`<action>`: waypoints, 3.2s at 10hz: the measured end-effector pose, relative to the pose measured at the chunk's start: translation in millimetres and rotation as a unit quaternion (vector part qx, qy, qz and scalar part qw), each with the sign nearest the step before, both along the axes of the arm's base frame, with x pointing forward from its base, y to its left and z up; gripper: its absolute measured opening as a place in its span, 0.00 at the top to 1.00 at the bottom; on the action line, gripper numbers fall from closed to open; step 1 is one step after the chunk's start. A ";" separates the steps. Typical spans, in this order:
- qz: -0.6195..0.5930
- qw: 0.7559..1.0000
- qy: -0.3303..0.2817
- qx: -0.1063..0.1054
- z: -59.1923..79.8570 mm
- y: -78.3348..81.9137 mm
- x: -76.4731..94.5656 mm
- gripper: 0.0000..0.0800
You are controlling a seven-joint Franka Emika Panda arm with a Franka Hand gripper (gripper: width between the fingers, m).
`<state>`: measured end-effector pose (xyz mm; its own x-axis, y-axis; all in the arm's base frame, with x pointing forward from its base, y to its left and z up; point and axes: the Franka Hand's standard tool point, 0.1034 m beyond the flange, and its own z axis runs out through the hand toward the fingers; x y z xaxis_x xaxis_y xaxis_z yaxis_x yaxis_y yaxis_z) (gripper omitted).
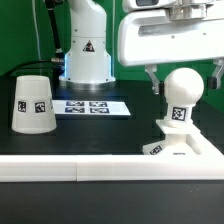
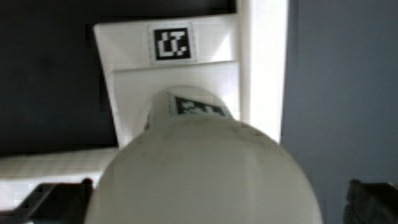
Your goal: Assemble lamp
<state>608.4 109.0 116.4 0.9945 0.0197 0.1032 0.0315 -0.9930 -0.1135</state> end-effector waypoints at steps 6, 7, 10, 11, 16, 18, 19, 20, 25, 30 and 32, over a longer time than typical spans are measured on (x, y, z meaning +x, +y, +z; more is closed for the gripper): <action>0.228 0.973 -0.020 -0.036 0.0 -5.7 3.9 0.13; 0.262 0.964 -0.024 -0.040 0.0 -6.9 4.1 0.13; 0.417 0.906 -0.030 -0.068 -2.8 -6.4 3.7 0.13; 0.458 0.886 -0.023 -0.072 -5.9 -6.0 2.6 0.13; 0.605 0.789 -0.011 -0.103 -10.3 -2.3 5.5 0.13; 0.638 0.762 -0.012 -0.106 -9.7 -4.2 6.3 0.13; 0.672 0.733 -0.013 -0.109 -10.0 -9.3 7.1 0.13; 0.686 0.719 -0.013 -0.109 -10.5 -11.0 6.9 0.13; 0.680 0.725 -0.013 -0.109 -10.5 -14.5 7.2 0.28; 0.550 0.828 -0.020 -0.109 -11.0 -20.0 2.5 0.28; 0.447 0.888 -0.027 -0.105 -11.5 -16.6 1.5 0.28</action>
Offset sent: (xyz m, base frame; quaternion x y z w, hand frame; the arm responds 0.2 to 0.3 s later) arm 0.0000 0.0000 0.0000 0.0000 0.0000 -0.1938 0.9810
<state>609.9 92.5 104.9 0.5653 0.8233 0.0502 0.8177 -0.5674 0.0971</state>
